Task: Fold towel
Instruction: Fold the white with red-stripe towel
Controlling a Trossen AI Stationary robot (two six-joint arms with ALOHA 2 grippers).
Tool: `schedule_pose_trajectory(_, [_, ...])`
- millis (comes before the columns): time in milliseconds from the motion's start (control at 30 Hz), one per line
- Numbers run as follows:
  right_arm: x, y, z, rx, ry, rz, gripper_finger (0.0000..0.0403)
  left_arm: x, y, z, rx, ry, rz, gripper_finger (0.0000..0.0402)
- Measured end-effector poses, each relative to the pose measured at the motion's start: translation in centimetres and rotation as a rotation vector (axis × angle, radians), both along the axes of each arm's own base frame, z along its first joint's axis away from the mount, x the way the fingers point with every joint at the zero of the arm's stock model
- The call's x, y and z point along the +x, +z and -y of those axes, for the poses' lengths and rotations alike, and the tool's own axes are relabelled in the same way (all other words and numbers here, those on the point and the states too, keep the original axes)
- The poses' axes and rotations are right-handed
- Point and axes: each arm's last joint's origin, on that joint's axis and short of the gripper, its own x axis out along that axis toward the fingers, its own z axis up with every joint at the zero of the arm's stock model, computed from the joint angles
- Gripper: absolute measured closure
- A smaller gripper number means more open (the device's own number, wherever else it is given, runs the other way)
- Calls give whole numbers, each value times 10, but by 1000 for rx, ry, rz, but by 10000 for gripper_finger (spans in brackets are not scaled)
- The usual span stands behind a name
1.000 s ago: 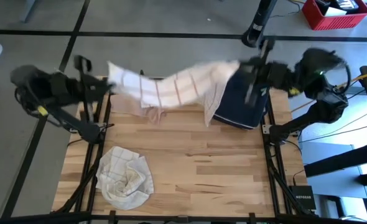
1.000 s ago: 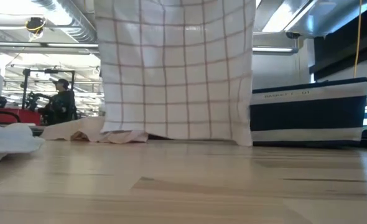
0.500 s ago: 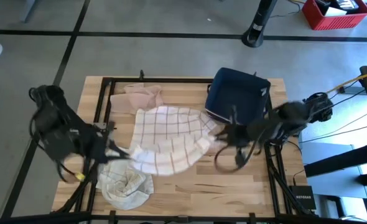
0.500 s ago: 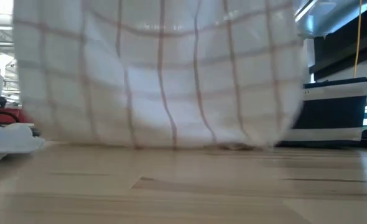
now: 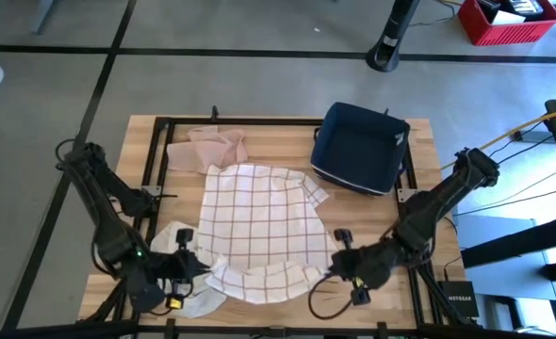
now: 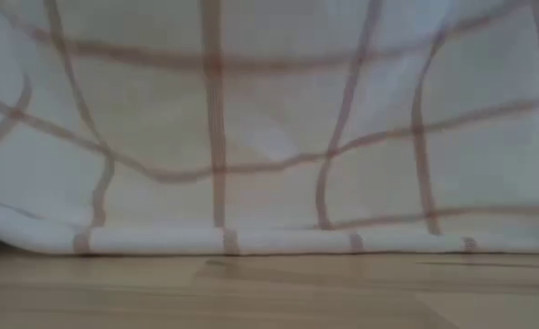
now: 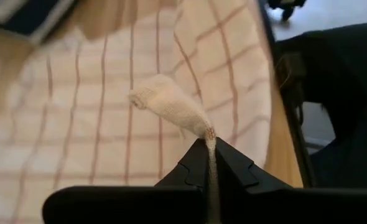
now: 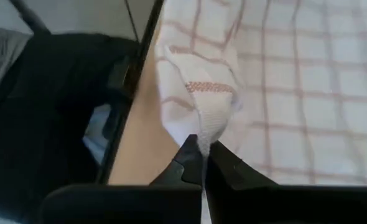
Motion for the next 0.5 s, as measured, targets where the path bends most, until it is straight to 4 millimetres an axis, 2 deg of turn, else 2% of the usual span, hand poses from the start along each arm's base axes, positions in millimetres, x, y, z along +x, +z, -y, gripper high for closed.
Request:
schedule_pose_trajectory(167, [-5, -31, 10, -148, -124, 2, 400, -2, -34, -13, 76, 153, 22, 396])
schedule_pose_trajectory(267, [-6, -48, 26, -271, -230, 0, 394, 2, -48, -27, 155, 275, 80, 396])
schedule_pose_trajectory(500, [-5, -85, 63, -408, -422, -43, 398, 0, -93, -66, 241, 492, 15, 396])
